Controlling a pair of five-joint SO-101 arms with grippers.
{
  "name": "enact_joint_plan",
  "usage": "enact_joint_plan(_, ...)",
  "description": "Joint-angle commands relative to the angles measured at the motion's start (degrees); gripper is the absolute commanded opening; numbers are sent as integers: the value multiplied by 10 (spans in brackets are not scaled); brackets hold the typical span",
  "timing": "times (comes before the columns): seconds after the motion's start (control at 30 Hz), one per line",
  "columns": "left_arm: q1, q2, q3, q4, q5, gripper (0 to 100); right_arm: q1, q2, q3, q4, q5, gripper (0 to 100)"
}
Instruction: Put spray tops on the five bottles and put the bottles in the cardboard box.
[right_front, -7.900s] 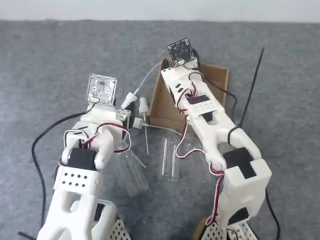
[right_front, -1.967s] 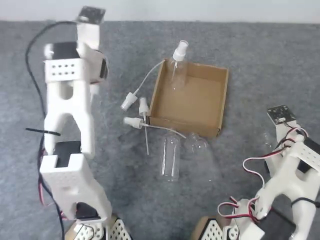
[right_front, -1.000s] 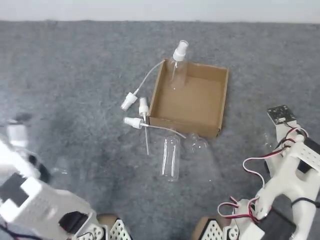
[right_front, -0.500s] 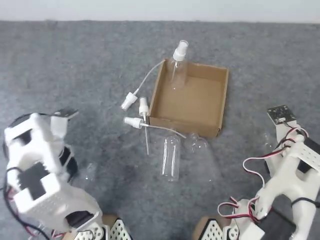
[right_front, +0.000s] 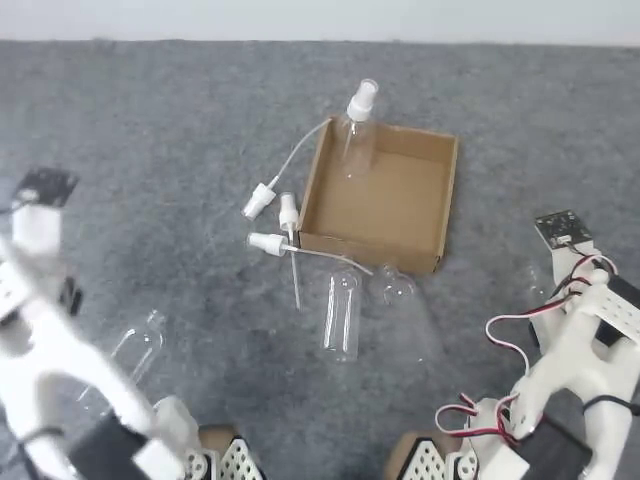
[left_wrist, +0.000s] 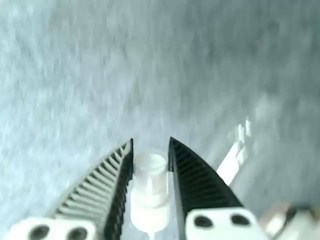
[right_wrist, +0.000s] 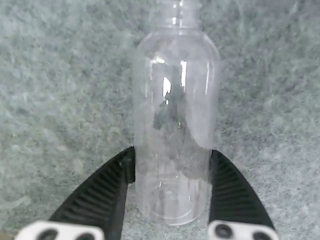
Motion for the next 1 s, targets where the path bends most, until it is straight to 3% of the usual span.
enact_joint_plan(0.0, -94, -91, 36, 85, -151, 63, -5, 0, -11, -3, 4, 145)
enact_joint_plan(0.2, -248, -119, 96, 39, -234, 53, -3, 0, -11, -3, 4, 145)
enact_joint_plan(0.4, -349, -119, 152, 106, -407, 50, -5, 0, -11, -3, 4, 145)
enact_joint_plan(0.73, -316, -119, 230, 86, -433, 12, -1, 0, -11, -3, 4, 145)
enact_joint_plan(0.97, -215, -120, 271, 31, -340, 12, -3, 0, -11, -3, 4, 145)
